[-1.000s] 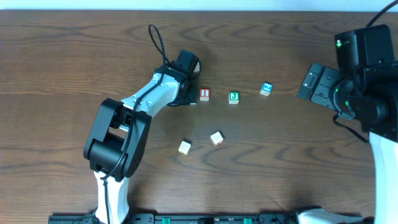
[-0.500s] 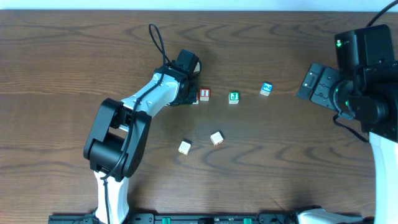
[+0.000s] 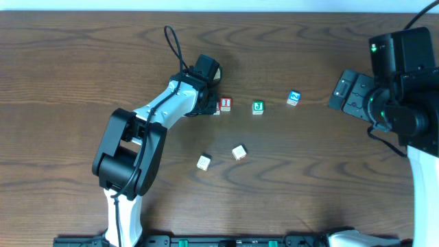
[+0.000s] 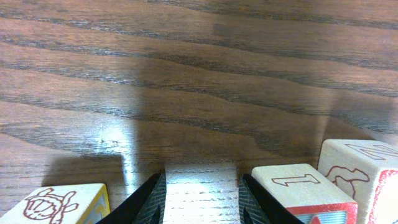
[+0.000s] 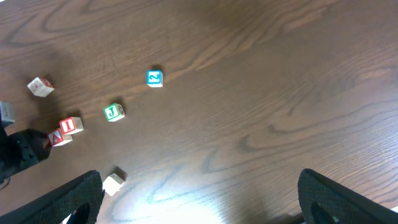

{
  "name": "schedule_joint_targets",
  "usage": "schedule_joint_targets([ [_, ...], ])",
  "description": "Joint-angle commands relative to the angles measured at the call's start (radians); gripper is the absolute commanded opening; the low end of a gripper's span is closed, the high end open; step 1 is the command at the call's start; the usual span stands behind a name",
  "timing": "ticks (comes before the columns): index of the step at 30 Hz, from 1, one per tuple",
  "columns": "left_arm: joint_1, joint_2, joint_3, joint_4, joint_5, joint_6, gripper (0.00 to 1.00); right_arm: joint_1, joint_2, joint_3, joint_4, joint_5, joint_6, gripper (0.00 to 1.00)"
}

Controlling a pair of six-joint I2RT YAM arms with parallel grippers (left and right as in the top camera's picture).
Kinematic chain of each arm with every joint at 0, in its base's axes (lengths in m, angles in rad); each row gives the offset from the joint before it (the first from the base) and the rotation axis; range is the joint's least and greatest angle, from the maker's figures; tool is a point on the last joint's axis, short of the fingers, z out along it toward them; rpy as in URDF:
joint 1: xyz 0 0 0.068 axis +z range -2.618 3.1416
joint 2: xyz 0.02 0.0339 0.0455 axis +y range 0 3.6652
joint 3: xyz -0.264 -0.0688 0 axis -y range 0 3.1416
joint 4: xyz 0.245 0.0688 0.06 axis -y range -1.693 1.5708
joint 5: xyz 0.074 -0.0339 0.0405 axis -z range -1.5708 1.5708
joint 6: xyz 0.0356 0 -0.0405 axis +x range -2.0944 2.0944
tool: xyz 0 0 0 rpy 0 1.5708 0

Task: Spell out Ai2

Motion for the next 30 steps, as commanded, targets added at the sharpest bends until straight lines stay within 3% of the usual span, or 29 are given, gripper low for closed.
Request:
schedule_joint_targets([
  [1,0.001,0.018,-0.005,0.000,-0.033,0.000,0.41,-0.008,-0.002,0.002,-0.003,0.019,-0.013,0.99],
  [12,0.002,0.014,-0.005,-0.010,-0.064,0.005,0.43,-0.008,-0.002,0.002,-0.003,0.019,-0.013,0.99],
  [16,0.016,-0.031,0.000,-0.105,-0.073,0.007,0.44,-0.008,-0.002,0.002,-0.003,0.019,-0.013,0.99],
  [22,0.013,-0.076,0.001,-0.263,0.044,0.008,0.45,-0.008,-0.002,0.002,-0.003,0.019,-0.013,0.99],
  [30,0.000,-0.074,0.001,-0.232,0.227,0.030,0.47,-0.008,-0.002,0.002,-0.003,0.019,-0.013,0.99],
])
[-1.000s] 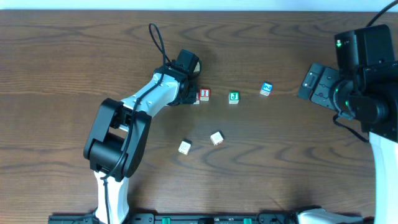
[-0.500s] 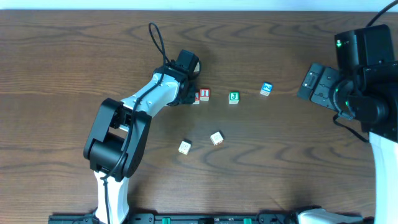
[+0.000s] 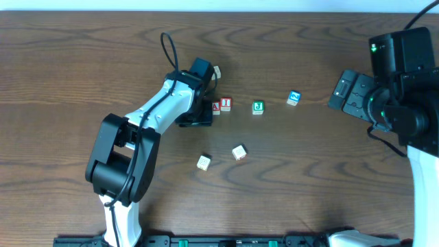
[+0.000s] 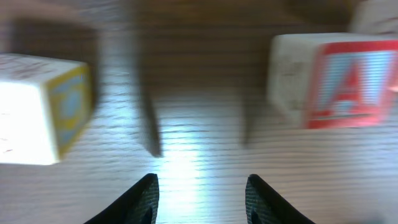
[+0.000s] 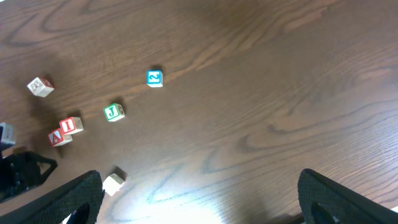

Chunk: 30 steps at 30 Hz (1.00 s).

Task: Spell out Ai2

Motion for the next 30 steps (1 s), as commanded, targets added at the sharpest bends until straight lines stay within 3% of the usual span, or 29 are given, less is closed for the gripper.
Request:
schedule_joint_targets([
  [1,-0.011,-0.016,0.002,0.015,0.086,0.021,0.47,-0.008,-0.001,0.002,-0.003,0.019,-0.013,0.99],
  [30,-0.020,0.005,0.002,0.125,-0.036,0.021,0.50,-0.008,-0.001,0.002,-0.003,0.019,-0.013,0.99],
])
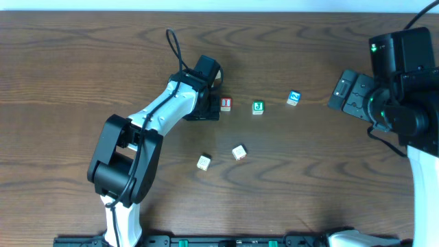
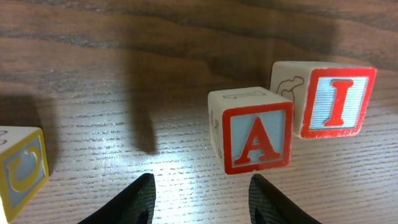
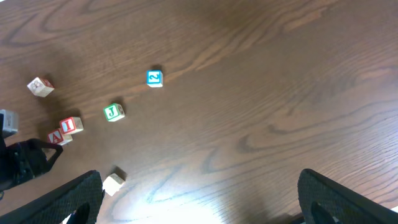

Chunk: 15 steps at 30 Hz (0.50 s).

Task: Spell out Ai2

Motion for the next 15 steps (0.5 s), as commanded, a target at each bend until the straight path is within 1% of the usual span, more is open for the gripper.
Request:
schedule_joint_targets([
  [1,0.002,0.005,0.002,-0.003,-0.023,0.018,0.50,-0.008,-0.001,0.002,-0.003,0.019,-0.013,0.99],
  [6,-0.002,0.005,-0.008,0.001,-0.026,0.018,0.50,-0.008,-0.001,0.002,-0.003,0.019,-0.013,0.99],
  [10,-0.007,0.006,-0.019,0.021,-0.038,0.018,0.53,-0.008,-0.001,0.002,-0.003,0.019,-0.013,0.99],
  [15,-0.009,0.011,-0.026,0.029,-0.038,0.017,0.52,-0.008,-0.001,0.002,-0.003,0.019,-0.013,0.99],
])
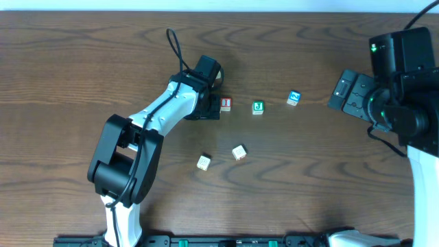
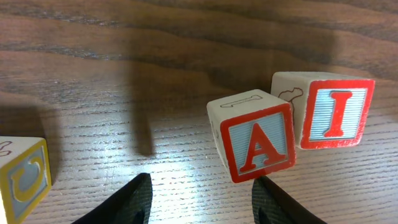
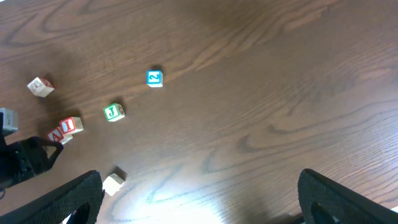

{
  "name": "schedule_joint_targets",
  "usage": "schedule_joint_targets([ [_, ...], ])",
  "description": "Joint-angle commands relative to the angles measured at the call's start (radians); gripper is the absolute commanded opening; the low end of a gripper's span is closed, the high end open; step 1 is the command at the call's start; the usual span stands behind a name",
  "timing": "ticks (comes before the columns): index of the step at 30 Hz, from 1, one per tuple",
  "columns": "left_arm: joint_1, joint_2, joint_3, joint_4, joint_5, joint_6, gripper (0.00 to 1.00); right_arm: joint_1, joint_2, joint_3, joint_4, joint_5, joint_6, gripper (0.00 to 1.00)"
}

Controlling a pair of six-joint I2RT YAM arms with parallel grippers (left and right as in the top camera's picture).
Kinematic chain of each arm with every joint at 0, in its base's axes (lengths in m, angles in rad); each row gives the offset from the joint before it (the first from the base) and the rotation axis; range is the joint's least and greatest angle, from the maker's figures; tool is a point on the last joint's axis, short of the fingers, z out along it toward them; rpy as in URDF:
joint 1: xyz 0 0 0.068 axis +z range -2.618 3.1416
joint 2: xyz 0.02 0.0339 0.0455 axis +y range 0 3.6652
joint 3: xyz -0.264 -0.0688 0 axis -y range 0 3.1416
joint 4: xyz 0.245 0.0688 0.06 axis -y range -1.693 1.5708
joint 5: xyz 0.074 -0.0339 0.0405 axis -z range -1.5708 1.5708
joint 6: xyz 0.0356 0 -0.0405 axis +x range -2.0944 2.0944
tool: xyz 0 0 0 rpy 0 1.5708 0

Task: Spell out Ai2

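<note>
The red A block (image 2: 255,143) stands tilted on the table, its upper corner against the red I block (image 2: 329,112) to its right. My left gripper (image 2: 202,205) is open and low, the A block's lower corner right above its right finger (image 2: 273,202). In the overhead view the left gripper (image 1: 209,108) hides the A block, next to the I block (image 1: 226,103). The blue 2 block (image 1: 293,98) lies further right. My right gripper (image 3: 205,205) hangs open and high, far from the blocks.
A green J block (image 1: 258,106) sits between the I and the 2. A yellow C block (image 2: 22,180) lies left of the left gripper. Two pale blocks (image 1: 204,162) (image 1: 239,151) lie nearer the front. The right arm (image 1: 384,96) stays at the right edge.
The A block, which stood square, is now tilted with its top toward the I block. The left gripper has barely shifted. The right arm has not moved.
The left gripper was low on the table just left of the A and I blocks. Then it stood back from them, with both letters showing side by side. Then it was close to the A block again, open, and now the A is tilted.
</note>
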Motion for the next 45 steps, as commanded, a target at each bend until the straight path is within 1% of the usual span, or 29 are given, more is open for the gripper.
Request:
schedule_joint_targets([
  [1,-0.005,0.011,-0.022,0.003,-0.022,0.018,0.52,-0.008,-0.002,0.002,-0.003,0.018,-0.013,0.99],
  [6,-0.006,0.011,-0.040,0.028,-0.032,0.018,0.52,-0.008,-0.002,0.002,-0.003,0.018,-0.013,0.99],
  [15,-0.006,0.011,-0.040,0.040,-0.098,0.018,0.52,-0.008,-0.002,0.002,-0.003,0.019,-0.013,0.99],
  [45,-0.006,0.011,-0.040,0.077,-0.066,-0.005,0.52,-0.008,-0.001,0.002,-0.003,0.023,-0.013,0.99],
])
